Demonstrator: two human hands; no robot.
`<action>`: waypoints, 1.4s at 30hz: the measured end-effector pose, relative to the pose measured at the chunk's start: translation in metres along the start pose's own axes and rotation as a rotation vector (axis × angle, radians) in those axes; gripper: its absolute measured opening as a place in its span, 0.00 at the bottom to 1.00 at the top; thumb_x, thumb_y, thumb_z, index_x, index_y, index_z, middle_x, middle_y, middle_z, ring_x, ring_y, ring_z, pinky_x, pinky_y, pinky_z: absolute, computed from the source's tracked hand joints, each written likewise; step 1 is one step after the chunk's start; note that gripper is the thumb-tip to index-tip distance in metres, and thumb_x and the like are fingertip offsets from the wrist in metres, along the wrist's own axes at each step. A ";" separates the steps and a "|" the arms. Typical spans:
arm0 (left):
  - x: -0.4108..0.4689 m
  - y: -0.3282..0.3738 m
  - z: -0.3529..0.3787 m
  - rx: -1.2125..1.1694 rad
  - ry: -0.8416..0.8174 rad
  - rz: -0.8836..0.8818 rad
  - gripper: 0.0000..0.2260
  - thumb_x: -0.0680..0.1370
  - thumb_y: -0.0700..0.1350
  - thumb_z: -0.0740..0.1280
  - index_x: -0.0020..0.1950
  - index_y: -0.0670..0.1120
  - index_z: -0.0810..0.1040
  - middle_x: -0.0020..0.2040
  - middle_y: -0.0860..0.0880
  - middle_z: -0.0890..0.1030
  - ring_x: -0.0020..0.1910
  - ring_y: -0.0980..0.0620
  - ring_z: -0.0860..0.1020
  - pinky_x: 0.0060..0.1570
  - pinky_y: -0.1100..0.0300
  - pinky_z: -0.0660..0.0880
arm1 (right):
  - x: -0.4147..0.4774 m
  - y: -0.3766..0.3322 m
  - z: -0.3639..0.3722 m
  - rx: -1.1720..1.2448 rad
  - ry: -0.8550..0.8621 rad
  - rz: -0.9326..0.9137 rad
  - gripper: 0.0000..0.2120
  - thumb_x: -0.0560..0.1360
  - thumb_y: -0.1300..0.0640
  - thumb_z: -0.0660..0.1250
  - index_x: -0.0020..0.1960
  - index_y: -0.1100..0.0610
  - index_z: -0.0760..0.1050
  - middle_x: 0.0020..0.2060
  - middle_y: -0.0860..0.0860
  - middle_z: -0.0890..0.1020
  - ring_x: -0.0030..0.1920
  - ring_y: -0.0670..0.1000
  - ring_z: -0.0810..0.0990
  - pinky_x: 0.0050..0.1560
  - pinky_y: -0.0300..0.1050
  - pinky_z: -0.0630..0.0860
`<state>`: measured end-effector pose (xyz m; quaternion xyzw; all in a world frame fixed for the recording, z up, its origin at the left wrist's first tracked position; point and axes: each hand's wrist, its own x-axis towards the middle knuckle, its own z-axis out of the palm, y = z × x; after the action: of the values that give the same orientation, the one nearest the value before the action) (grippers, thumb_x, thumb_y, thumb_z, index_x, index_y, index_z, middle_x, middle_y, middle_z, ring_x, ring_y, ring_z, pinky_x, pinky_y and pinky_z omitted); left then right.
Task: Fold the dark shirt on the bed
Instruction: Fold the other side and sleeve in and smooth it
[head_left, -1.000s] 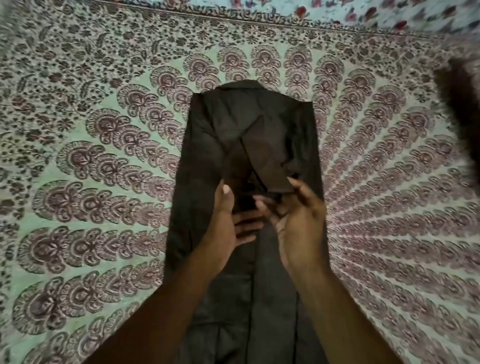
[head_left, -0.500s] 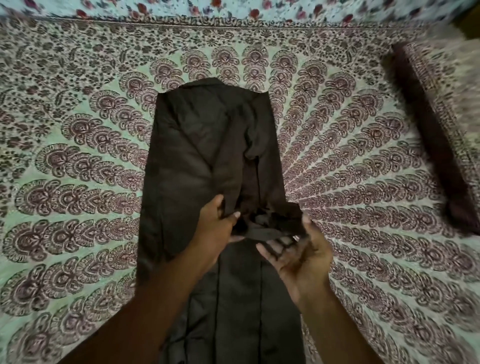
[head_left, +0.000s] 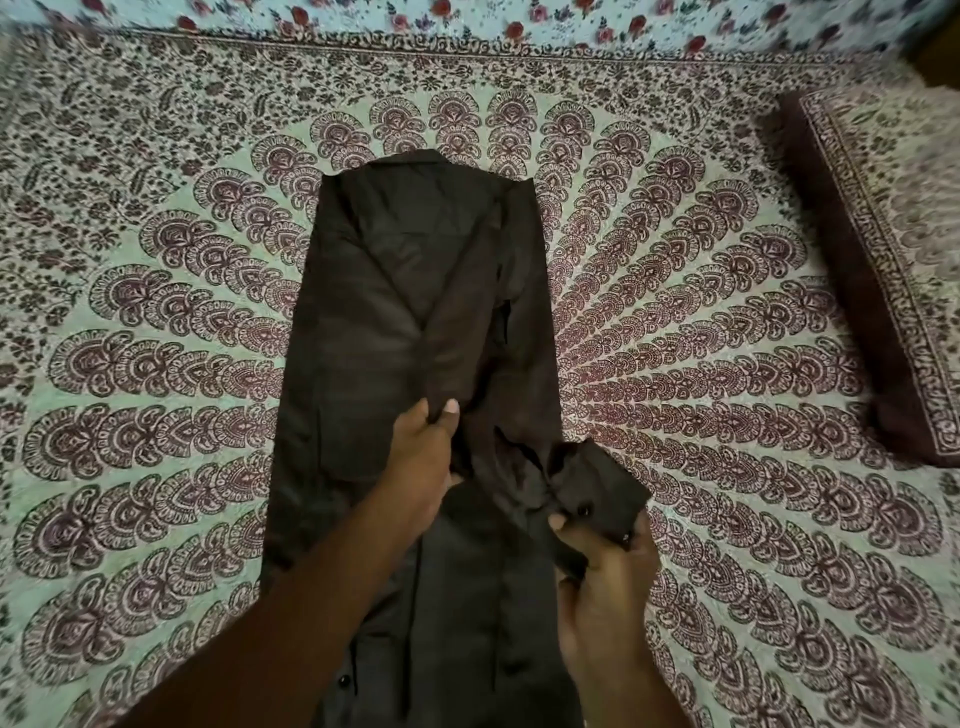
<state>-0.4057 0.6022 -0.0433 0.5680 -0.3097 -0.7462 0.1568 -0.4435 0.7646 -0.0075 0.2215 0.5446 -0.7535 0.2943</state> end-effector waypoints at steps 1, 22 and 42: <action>-0.003 0.000 0.001 -0.014 -0.014 -0.018 0.13 0.87 0.45 0.62 0.68 0.44 0.79 0.63 0.43 0.84 0.62 0.42 0.82 0.59 0.37 0.80 | -0.004 0.000 -0.007 0.022 -0.009 0.003 0.33 0.66 0.80 0.66 0.67 0.58 0.79 0.55 0.57 0.88 0.54 0.58 0.87 0.44 0.49 0.85; -0.031 -0.046 -0.040 0.456 -0.256 0.142 0.41 0.75 0.29 0.74 0.75 0.64 0.64 0.66 0.47 0.79 0.60 0.53 0.81 0.42 0.58 0.84 | -0.008 0.018 -0.080 -0.308 -0.112 0.282 0.16 0.74 0.60 0.75 0.61 0.57 0.79 0.53 0.59 0.88 0.54 0.62 0.87 0.57 0.62 0.81; -0.040 -0.091 -0.121 1.192 -0.205 0.368 0.34 0.72 0.36 0.79 0.77 0.43 0.72 0.67 0.48 0.70 0.51 0.49 0.78 0.55 0.75 0.68 | 0.006 0.065 -0.069 -1.211 -0.224 0.250 0.16 0.73 0.60 0.77 0.32 0.56 0.74 0.40 0.62 0.85 0.43 0.60 0.87 0.37 0.55 0.86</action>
<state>-0.2682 0.6605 -0.0917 0.4208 -0.7784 -0.4568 -0.0911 -0.4023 0.8143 -0.0774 -0.0029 0.8107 -0.2898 0.5088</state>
